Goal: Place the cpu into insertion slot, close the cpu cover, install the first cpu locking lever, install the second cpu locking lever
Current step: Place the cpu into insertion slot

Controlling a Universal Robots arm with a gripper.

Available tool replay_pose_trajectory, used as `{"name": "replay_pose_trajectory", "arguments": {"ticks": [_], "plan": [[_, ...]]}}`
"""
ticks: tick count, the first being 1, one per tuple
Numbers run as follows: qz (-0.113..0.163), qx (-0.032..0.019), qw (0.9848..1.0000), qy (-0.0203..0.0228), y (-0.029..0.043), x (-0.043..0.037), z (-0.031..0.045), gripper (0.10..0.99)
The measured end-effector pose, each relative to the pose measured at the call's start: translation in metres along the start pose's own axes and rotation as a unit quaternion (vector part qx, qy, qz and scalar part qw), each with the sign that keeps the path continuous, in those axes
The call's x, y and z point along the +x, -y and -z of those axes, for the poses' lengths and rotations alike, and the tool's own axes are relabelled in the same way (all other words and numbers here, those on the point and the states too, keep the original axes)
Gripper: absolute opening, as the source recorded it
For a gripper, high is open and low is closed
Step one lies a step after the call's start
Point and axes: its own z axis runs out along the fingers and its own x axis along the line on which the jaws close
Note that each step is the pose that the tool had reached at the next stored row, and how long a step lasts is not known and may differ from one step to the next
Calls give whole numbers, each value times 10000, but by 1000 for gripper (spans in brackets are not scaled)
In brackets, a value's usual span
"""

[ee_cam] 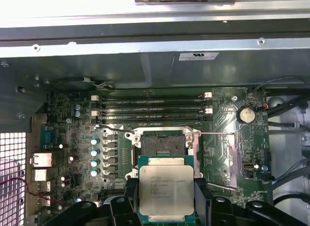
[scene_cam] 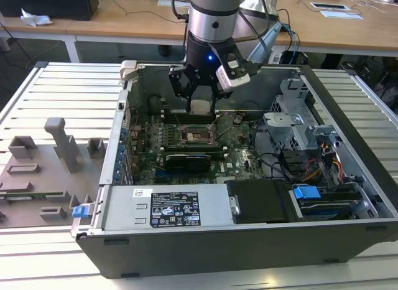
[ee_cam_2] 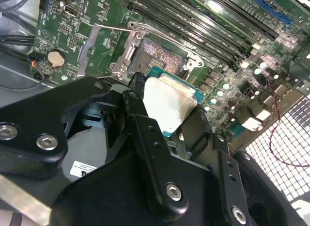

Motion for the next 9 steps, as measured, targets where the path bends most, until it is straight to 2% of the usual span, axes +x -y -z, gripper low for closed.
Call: {"name": "replay_pose_trajectory", "arguments": {"ticks": [9], "plan": [[0,0,10000,0,7,-2,-83,545]]}}
